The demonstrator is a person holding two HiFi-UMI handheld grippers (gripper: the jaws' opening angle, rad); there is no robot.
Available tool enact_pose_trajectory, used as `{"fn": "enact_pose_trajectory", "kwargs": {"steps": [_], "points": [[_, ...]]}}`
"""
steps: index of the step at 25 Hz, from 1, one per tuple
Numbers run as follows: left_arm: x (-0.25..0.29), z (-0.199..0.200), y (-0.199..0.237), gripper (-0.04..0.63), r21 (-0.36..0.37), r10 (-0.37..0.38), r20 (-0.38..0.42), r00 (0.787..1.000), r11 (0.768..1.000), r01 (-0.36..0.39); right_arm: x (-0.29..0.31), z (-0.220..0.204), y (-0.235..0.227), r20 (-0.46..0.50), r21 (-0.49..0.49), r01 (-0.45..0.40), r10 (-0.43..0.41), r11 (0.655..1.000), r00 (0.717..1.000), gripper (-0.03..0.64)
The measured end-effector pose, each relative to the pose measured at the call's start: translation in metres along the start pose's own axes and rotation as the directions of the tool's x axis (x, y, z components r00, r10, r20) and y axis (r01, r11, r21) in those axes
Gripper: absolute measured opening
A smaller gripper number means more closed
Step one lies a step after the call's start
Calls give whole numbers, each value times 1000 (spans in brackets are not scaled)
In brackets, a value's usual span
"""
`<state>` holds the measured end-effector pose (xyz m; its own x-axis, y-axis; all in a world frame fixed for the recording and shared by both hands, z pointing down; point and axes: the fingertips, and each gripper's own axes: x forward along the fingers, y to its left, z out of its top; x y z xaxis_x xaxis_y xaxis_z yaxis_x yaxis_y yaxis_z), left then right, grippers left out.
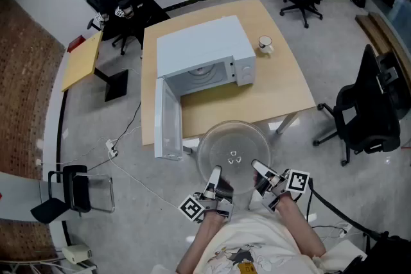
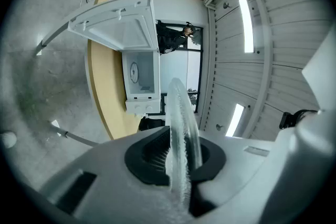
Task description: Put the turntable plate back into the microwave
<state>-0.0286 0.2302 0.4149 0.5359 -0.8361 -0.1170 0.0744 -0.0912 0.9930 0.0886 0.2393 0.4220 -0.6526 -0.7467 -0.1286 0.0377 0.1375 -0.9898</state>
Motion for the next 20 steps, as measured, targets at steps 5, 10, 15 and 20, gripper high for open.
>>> {"fn": "enact_pose_trajectory", "kwargs": {"steps": [5,10,15,20], "points": [[-9,7,5,26,-34,-4,6,1000,999,4,4,-10,0,-2,-21,26,-26,999,1000,44],[-12,14,1,26,-54,-21,3,1000,998,21,9,-19,3,-6,-8,41,-41,999,999,44],[-12,15,0,26,-82,-36,15,999,996,37,11,-17,5,-17,-54,35,-36,998,999,44],[-10,17,-7,26,-46,-64,43,997,997,66,17,-11,10,-40,-81,2,-6,997,999,46]]}}
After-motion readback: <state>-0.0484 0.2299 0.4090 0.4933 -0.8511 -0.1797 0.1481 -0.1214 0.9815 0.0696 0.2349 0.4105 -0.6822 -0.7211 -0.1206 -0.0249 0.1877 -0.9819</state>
